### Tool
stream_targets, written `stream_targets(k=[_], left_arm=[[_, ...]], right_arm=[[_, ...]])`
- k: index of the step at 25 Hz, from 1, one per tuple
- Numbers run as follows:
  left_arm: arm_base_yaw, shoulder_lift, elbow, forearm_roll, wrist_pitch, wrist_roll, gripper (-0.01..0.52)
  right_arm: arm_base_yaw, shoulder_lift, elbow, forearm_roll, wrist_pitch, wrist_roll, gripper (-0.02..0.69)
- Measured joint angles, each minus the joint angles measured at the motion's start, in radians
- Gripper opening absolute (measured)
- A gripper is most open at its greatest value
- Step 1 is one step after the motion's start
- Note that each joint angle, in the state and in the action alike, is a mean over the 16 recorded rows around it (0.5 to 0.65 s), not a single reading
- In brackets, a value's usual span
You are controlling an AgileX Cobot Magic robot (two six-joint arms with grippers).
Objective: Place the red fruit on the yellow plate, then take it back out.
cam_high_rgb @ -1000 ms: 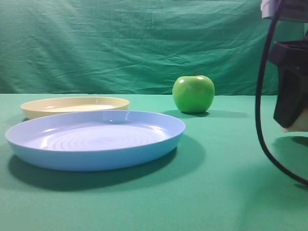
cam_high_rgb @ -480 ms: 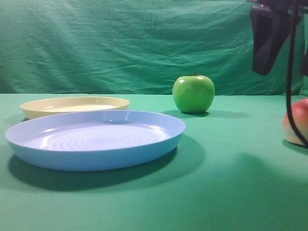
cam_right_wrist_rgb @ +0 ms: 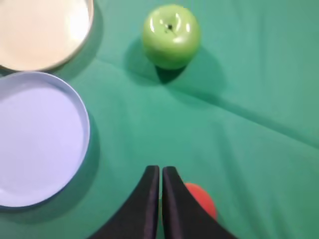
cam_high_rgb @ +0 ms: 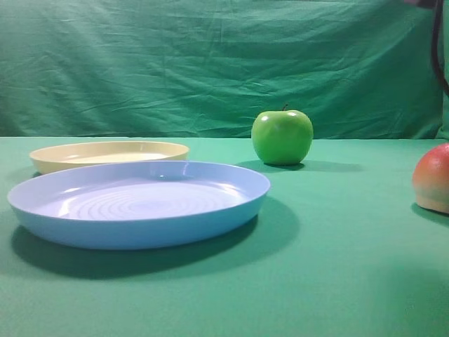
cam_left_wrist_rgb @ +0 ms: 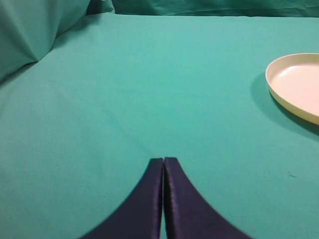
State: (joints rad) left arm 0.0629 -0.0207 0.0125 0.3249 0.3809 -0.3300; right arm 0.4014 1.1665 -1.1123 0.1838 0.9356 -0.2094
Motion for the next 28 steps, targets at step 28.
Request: stream_targets(k=[28], left_arm=[[0.0,0.0,0.0,0.0,0.0,0.0,0.0]], right_arm=[[0.089,-0.869,0.332,-0.056,0.013,0.066,0.0]])
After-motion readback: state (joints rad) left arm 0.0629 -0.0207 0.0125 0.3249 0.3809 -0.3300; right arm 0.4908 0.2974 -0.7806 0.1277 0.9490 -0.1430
